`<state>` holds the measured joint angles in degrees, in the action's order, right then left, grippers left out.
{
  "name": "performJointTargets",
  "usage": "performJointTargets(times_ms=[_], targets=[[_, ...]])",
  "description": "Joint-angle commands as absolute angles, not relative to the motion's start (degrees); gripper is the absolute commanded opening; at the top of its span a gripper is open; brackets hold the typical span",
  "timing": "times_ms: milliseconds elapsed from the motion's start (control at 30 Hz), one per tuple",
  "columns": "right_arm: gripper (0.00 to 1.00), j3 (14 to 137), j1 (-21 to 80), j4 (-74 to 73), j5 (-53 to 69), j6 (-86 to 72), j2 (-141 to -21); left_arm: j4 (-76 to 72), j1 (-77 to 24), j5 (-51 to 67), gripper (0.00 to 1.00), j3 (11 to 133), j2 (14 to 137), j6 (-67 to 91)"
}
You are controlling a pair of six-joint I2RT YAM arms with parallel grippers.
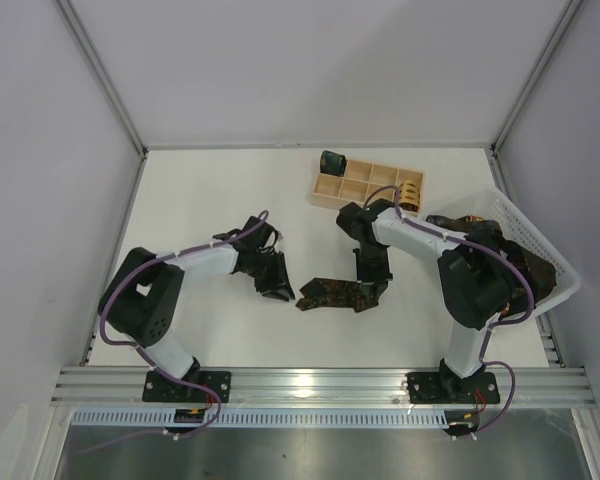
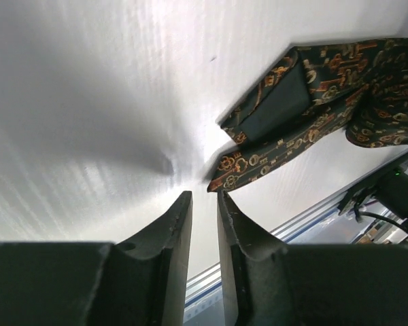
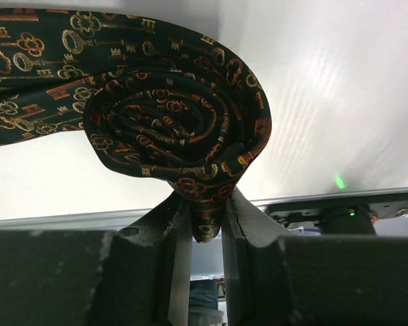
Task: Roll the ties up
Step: Roll the tie
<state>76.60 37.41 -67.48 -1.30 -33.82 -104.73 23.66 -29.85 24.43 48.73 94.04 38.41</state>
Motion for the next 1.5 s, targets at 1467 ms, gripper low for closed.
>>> performJointTargets(times_ms=[1467], targets=[[0.0, 79.9, 33.5, -77.1, -8.5, -23.0, -102.1, 21.0, -36.7, 33.1, 0.29, 63.0, 108.8, 35.2]])
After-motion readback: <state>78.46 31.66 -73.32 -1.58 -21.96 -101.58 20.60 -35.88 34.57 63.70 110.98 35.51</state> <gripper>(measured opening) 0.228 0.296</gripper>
